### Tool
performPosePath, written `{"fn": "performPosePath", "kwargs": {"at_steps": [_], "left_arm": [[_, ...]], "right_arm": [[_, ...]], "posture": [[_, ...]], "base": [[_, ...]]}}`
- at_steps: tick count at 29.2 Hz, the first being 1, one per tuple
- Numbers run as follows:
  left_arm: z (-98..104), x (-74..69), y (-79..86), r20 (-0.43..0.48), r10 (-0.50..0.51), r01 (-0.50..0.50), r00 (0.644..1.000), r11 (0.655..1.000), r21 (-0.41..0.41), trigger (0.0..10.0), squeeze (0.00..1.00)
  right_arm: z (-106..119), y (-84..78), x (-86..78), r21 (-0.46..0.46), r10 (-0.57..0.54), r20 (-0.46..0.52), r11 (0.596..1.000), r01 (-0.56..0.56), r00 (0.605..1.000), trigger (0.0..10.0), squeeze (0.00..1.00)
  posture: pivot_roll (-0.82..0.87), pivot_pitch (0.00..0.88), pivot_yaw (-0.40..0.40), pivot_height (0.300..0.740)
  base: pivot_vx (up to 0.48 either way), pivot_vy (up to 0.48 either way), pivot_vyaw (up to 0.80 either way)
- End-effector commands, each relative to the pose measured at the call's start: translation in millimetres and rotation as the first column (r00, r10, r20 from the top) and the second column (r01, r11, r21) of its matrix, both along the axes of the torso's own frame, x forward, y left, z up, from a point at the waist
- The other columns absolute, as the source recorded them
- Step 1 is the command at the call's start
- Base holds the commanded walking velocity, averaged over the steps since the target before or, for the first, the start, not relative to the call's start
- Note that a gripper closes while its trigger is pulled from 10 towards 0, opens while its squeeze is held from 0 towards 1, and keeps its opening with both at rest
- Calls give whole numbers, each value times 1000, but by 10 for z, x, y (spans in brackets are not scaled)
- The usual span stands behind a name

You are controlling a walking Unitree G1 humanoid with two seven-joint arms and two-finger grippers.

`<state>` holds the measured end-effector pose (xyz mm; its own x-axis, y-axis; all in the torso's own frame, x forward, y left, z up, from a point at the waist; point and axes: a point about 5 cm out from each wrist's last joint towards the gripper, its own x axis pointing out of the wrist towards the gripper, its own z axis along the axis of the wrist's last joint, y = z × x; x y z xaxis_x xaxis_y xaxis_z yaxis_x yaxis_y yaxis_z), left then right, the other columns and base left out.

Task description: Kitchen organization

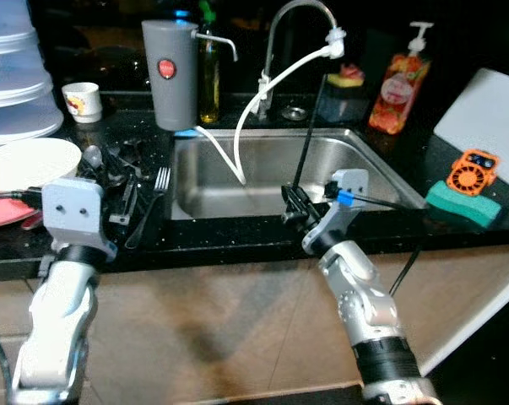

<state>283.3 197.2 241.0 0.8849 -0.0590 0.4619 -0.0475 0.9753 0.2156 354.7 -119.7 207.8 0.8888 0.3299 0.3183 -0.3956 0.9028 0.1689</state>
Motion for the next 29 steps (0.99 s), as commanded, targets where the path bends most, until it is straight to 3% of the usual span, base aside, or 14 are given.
{"fn": "performPosePath", "kwargs": {"at_steps": [1,18,24,29], "left_arm": [[-11,-3,16,-14,6,-6,1000,1000,10,10000,0],[22,1,-8,-13,0,0,1000,1000,13,10000,0],[-47,19,-52,-65,-9,9,998,1000,-1,10000,0],[-75,17,-100,-91,-39,34,995,998,-60,10000,0]], "right_arm": [[-7,18,-9,8,7,-5,1000,-7,1000,10000,0],[6,48,9,17,26,-8,1000,-26,1000,10000,0],[-10,31,12,14,24,-18,1000,-24,1000,10000,0],[-22,33,15,9,23,-26,1000,-23,999,10000,0]], "posture": [[60,36,-60,740],[65,35,-61,740],[67,39,-59,740],[71,42,-58,740]], "base": [[300,0,0],[295,0,0],[0,0,0],[0,0,0]]}}
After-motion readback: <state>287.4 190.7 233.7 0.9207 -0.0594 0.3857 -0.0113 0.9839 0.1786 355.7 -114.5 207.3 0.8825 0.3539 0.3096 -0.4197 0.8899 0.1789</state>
